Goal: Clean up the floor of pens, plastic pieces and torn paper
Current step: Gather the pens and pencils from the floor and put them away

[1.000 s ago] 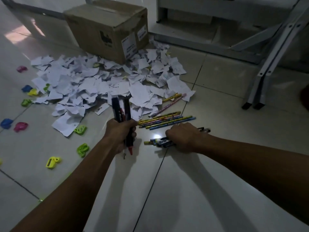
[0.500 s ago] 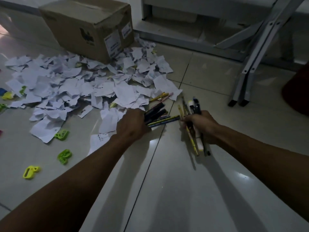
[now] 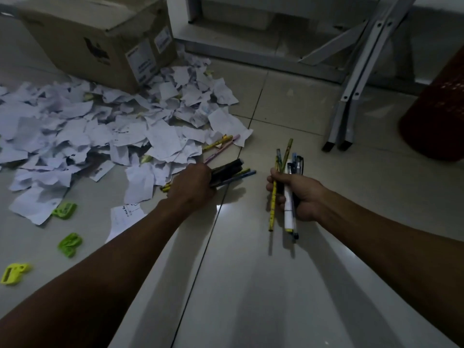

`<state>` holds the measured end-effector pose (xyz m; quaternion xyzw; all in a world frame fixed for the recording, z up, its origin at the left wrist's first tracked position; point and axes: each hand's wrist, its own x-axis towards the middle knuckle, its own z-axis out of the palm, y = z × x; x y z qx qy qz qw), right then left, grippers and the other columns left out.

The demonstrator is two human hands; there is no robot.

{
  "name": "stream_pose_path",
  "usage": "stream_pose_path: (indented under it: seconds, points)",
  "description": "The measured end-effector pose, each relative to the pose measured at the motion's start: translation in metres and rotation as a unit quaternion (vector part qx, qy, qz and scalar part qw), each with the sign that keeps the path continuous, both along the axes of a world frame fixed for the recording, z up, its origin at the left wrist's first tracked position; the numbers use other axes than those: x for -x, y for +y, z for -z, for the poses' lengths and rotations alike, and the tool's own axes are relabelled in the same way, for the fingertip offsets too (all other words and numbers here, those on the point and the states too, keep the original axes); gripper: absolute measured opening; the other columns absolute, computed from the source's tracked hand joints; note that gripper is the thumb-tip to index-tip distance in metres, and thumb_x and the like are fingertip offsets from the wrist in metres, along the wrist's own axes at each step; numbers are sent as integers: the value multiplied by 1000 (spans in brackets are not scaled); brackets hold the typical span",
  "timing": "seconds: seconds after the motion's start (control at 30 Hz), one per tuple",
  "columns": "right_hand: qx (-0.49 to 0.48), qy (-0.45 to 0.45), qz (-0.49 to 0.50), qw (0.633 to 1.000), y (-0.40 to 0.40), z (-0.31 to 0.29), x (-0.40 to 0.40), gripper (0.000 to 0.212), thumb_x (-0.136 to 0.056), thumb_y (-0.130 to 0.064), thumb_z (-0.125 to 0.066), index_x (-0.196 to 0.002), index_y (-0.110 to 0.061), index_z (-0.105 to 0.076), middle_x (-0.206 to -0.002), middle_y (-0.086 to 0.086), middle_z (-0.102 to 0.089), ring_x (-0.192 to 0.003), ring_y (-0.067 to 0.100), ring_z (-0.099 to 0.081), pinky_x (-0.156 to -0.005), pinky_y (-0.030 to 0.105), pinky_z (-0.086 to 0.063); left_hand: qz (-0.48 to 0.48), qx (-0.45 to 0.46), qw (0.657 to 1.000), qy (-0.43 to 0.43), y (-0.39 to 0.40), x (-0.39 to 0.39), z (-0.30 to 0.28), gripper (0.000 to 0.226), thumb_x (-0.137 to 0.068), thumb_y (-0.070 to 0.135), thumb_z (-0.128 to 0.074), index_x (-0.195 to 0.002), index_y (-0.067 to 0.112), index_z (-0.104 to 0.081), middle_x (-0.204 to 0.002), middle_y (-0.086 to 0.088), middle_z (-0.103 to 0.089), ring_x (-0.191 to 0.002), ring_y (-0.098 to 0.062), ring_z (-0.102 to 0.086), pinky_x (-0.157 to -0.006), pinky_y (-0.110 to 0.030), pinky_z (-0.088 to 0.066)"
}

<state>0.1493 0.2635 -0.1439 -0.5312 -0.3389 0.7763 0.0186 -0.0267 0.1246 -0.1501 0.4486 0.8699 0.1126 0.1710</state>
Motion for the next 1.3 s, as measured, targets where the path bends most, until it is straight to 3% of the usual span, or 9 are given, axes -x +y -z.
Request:
stream_pose_path:
  seconds: [0.13, 0.37, 0.53, 0.9, 0.97, 1.03, 1.1, 1.2, 1.3]
  points:
    - [-3, 10, -4, 1000, 0, 3, 0, 23, -90, -32, -63, -78, -12, -64, -61, 2, -67, -41, 12, -45, -40, 18, -39, -2, 1, 1000, 3, 0, 2, 1, 31, -86, 26, -69, -110, 6, -64, -102, -16, -66, -89, -27, -63, -76, -40, -55]
    - [-11, 15, 16, 1000, -3, 5, 1, 23, -90, -31, -64, -78, -11, -66, -57, 2, -67, -63, 18, -57, -66, 35, -50, 30, 53, 998, 34, 9, 3, -5, 33, -84, 28, -70, -108, 7, -62, -107, -16, -62, -91, -26, -61, -73, -34, -54]
    - [10, 26, 37, 999, -7, 6, 0, 24, -91, -30, -62, -77, -10, -63, -56, 3, -64, -59, 20, -62, -71, 37, -52, 85, 86, 987, 104, 13, -7, -9, 36, -88, 30, -64, -116, 9, -55, -116, -14, -58, -102, -28, -59, -76, -33, -47]
    - [5, 29, 44, 999, -12, 4, -10, 22, -93, -26, -60, -80, -9, -61, -58, 5, -64, -54, 21, -65, -65, 35, -55, 82, 99, 985, 113, 14, -21, -8, 33, -89, 29, -63, -115, 11, -55, -111, -11, -60, -97, -22, -57, -79, -32, -47]
    - [6, 29, 46, 999, -14, 4, -11, 20, -94, -25, -59, -81, -9, -62, -58, 5, -65, -53, 21, -65, -64, 34, -55, 58, 84, 993, 61, 14, -16, -10, 33, -85, 29, -68, -109, 10, -57, -104, -11, -61, -90, -22, -58, -75, -32, -52]
    - [5, 29, 51, 998, -16, 1, -12, 16, -95, -22, -58, -86, -10, -63, -58, 5, -65, -53, 20, -64, -64, 34, -55, 18, 51, 998, -9, 15, -13, -17, 30, -78, 25, -74, -97, 6, -60, -89, -11, -61, -75, -19, -56, -59, -26, -48]
    - [3, 28, 66, 997, -17, -1, -11, 11, -96, -18, -57, -92, -11, -64, -57, 5, -65, -53, 20, -63, -63, 34, -54, -50, 5, 988, -144, 18, -12, -26, 25, -72, 14, -78, -87, 2, -62, -76, -10, -62, -61, -19, -57, -46, -23, -43]
    - [0, 19, 84, 996, -18, -13, -5, 9, -96, -17, -57, -92, -12, -65, -53, 4, -63, -45, 17, -61, -55, 28, -53, -139, -61, 903, -402, 23, -10, -47, 16, -73, -2, -75, -83, -3, -61, -76, -22, -68, -48, -21, -57, -41, -23, -43]
    - [-7, 7, 89, 996, -11, -37, 3, 9, -95, -17, -59, -89, -13, -63, -52, 4, -58, -39, 17, -55, -50, 25, -50, -162, -79, 842, -509, 29, -10, -75, 10, -79, -3, -69, -84, -1, -61, -72, -20, -64, -47, -20, -47, -45, -25, -38]
